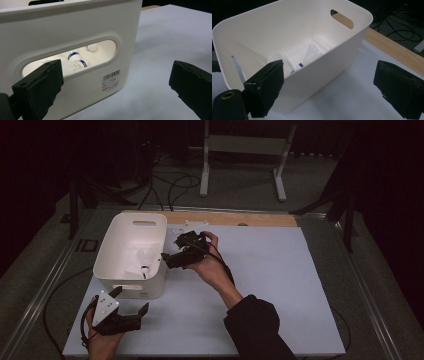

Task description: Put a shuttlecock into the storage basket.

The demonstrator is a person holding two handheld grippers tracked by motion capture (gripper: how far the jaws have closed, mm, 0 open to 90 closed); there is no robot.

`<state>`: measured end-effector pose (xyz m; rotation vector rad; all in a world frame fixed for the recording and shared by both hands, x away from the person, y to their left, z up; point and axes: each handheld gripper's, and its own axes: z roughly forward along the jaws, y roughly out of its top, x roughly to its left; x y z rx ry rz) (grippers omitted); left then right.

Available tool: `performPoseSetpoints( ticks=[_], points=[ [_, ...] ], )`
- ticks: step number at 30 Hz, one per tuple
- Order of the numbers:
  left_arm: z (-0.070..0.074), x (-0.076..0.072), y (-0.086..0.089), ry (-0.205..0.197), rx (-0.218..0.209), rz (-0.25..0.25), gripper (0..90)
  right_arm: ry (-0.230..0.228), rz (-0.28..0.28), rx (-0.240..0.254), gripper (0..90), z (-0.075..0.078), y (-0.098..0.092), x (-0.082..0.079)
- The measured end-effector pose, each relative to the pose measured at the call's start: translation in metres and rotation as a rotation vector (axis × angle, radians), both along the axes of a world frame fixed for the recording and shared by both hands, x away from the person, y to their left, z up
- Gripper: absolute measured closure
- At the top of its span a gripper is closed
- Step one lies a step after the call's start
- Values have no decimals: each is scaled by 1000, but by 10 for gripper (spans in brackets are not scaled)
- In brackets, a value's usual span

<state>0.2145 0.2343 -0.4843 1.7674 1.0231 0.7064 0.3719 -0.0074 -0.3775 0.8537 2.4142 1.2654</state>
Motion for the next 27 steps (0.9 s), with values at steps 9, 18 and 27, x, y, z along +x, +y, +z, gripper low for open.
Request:
performPoseSetpoints(
  ticks=[9,18,27],
  points=[
    [0,0,0,0,3,-1,0,6,-26,9,91,-5,-17,-3],
    [0,0,-1,3,6,-2,0,0,-64,15,91,-11,-38,-7],
    [0,0,-1,3,6,-2,0,-14,-91,12,91,-16,-57,-16]
  ],
)
